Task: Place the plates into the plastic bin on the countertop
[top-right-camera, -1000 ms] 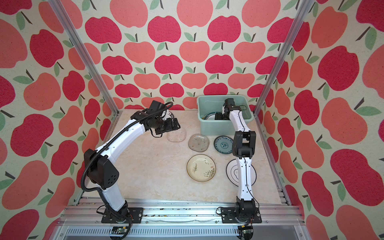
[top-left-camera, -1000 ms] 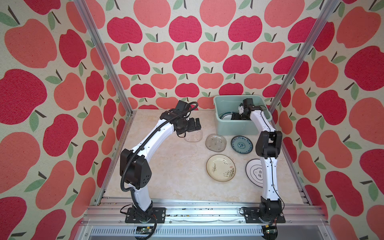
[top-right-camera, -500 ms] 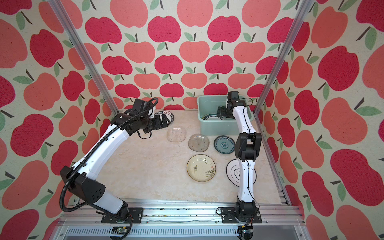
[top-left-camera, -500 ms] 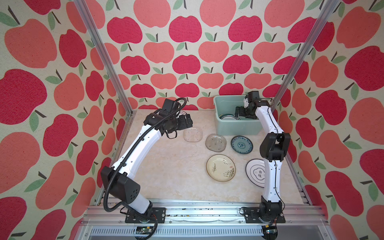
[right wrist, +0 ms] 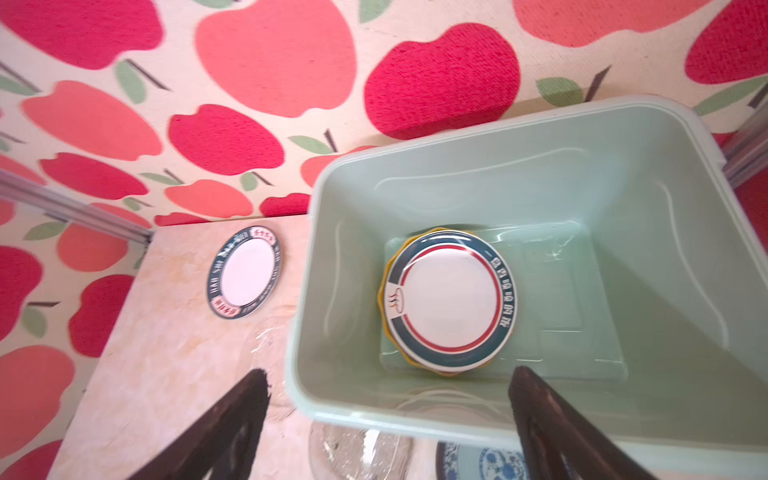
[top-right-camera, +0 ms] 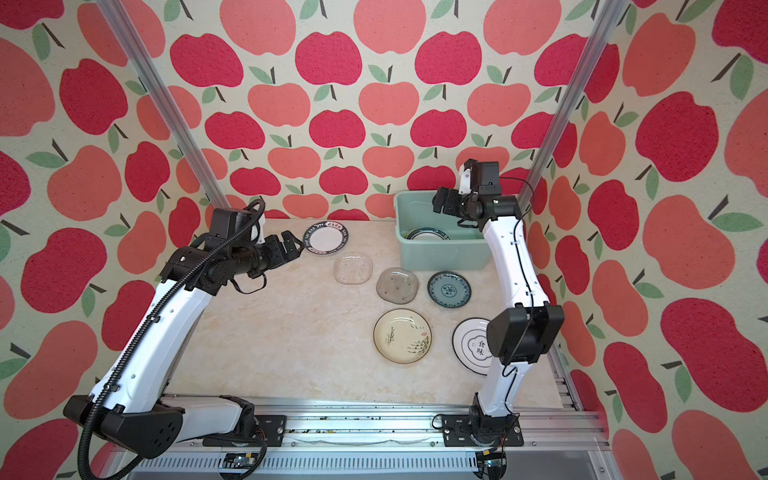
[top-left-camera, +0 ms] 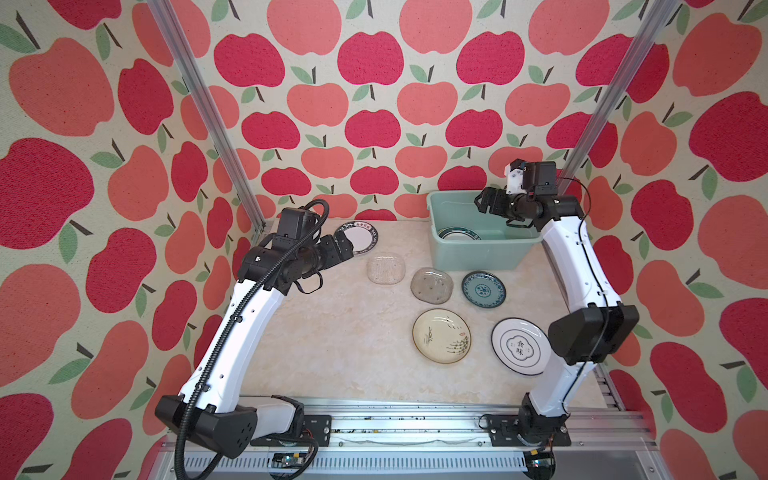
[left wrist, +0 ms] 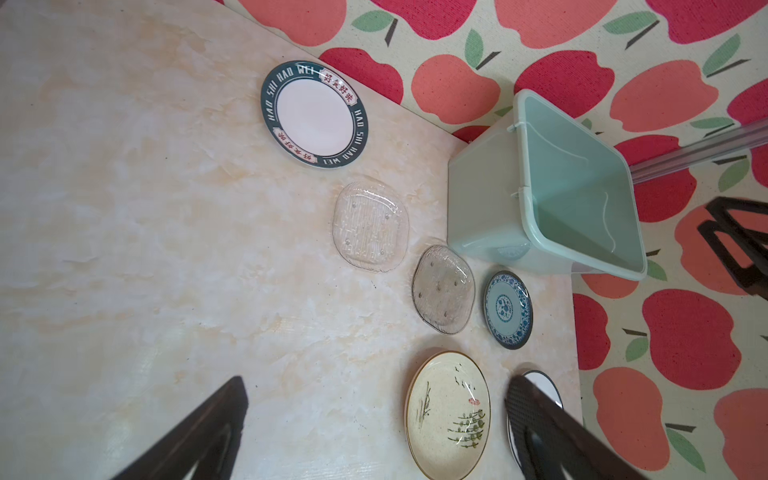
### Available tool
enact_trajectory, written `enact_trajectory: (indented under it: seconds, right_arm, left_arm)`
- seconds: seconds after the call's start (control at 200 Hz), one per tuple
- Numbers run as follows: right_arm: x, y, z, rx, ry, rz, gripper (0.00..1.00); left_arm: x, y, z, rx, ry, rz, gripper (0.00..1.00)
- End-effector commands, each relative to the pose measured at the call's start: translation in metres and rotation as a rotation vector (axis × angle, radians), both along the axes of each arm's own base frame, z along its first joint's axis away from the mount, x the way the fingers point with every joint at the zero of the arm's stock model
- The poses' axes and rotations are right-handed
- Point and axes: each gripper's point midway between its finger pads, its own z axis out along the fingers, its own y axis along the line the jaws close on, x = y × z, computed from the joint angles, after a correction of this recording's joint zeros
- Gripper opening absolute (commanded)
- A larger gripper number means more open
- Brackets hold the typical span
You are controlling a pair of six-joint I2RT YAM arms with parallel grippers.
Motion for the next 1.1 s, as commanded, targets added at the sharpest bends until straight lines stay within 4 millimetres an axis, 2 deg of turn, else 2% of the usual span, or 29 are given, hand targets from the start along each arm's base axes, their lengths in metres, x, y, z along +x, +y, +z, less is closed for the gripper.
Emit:
enact_trajectory:
  seconds: [0.0,0.08,0.19,0.32,0.395,0.53,0.655,0.735,0.9,1.096]
  right_arm:
    - [-0.043,0.052,0.025,0.118,-0.077,0.118,0.91]
    - [-0.08,0.082,0.024,0.126,-0.109,0.196,0.89]
    - [-0.131,0.123,0.007,0.101,-0.109,0.319,0.88]
    - [-0.177,0.157,-0.014,0.063,-0.08,0.46,0.87]
    - [-0.194,0.169,-0.024,0.046,-0.081,0.526,0.85]
    - [-0.209,0.182,-0.036,0.061,-0.054,0.583,0.83]
    - [-0.221,0.195,-0.048,0.006,-0.051,0.665,0.82]
    - [-0.227,0.207,-0.049,-0.024,-0.074,0.721,0.82]
    - [-0.234,0.22,-0.053,-0.046,-0.061,0.776,0.82]
    - [-0.238,0.226,-0.07,-0.032,0.005,0.786,0.81]
  left_arm:
    - [-0.023,0.022,-0.022,-0.043,0.108,0.074,1.0]
    - [-0.03,0.037,-0.031,-0.092,0.118,0.126,1.0]
    - [-0.03,0.054,-0.043,-0.187,0.114,0.189,1.0]
    - [-0.015,0.068,-0.061,-0.285,0.113,0.234,0.99]
    - [-0.002,0.074,-0.074,-0.318,0.115,0.243,0.99]
    - [0.027,0.083,-0.095,-0.357,0.098,0.234,0.98]
    - [0.053,0.089,-0.114,-0.37,0.096,0.208,0.97]
    - [0.069,0.089,-0.129,-0.375,0.104,0.179,0.97]
    - [0.108,0.092,-0.16,-0.394,0.11,0.145,0.96]
    - [0.162,0.092,-0.2,-0.443,0.122,0.109,0.92]
